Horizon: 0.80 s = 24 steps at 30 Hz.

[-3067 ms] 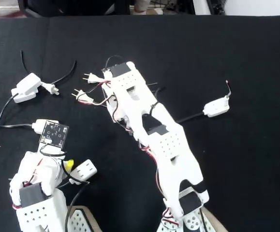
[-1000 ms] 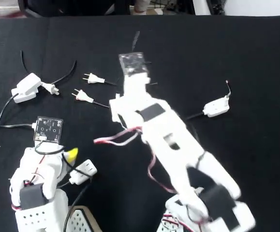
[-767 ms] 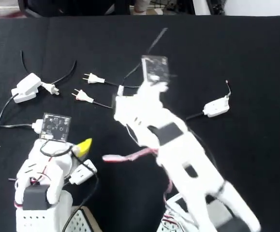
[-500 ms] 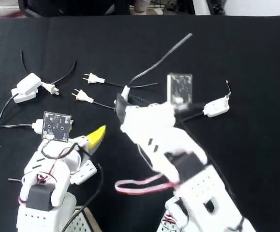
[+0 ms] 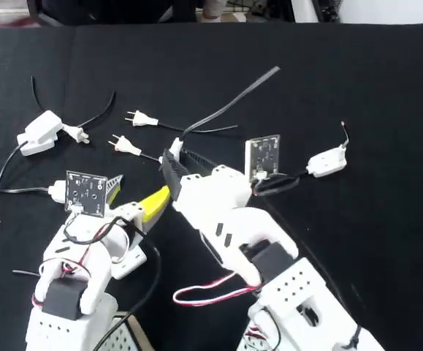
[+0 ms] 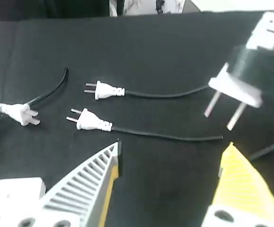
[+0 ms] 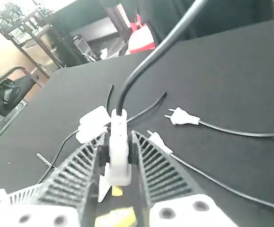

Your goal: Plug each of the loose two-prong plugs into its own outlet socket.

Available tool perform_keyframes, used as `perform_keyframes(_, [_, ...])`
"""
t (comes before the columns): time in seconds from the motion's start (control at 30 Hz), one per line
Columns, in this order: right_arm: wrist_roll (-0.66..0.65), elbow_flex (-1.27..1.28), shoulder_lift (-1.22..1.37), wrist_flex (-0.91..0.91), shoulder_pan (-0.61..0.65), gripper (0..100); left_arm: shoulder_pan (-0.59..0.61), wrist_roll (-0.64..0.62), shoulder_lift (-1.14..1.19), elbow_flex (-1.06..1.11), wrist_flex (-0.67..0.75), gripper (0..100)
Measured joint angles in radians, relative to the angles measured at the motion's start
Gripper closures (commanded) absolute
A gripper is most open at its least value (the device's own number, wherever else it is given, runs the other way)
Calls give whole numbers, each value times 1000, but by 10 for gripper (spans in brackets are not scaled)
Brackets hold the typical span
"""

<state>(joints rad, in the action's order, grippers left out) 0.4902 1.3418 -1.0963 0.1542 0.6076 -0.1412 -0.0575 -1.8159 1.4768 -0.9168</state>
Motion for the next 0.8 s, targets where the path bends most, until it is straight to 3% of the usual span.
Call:
perform_keyframes(0.23, [-3,6,23,-18,5,986,0,0,0,-21,-32,667])
perform_keyframes(0.4, [-5,21,25,28,78,986,32,0,0,-21,-9,667])
perform_keyframes(0.8, [-6,20,23,44,78,986,37,0,0,-6,34,667])
